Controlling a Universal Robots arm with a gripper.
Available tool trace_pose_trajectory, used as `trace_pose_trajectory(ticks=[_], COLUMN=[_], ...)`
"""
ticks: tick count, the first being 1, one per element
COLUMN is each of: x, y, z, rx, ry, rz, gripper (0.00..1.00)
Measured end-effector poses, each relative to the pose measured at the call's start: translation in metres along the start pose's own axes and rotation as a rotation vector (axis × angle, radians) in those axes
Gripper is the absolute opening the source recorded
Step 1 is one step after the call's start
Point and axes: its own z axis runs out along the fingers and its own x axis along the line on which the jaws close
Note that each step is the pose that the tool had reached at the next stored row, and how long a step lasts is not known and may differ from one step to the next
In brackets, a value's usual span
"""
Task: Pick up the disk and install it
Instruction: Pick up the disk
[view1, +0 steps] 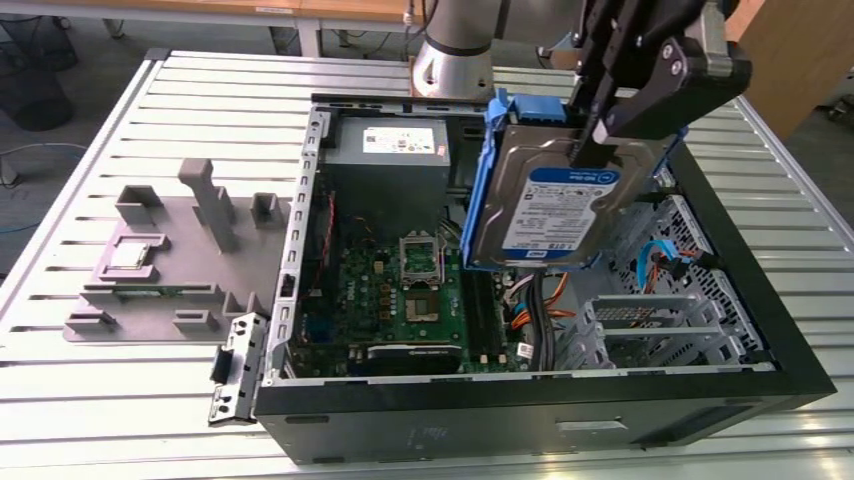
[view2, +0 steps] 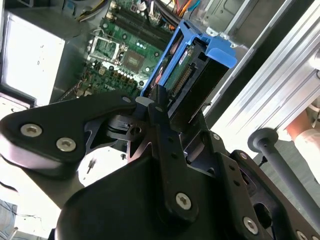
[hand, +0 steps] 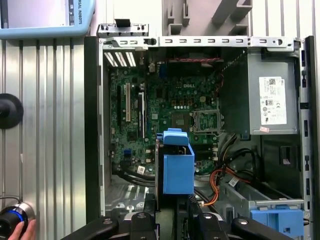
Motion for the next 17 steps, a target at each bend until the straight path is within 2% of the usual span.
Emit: trace_pose_trajectory(ticks=[14,17], x=[-0.0014,-0.0005], y=[-0.0455,-0.0533], z=[0.0,0.0001], rx=[-0.0022,-0.0026], ry=[0.0,0.0], rz=[0.001,0.002], gripper=[0.35,0.35])
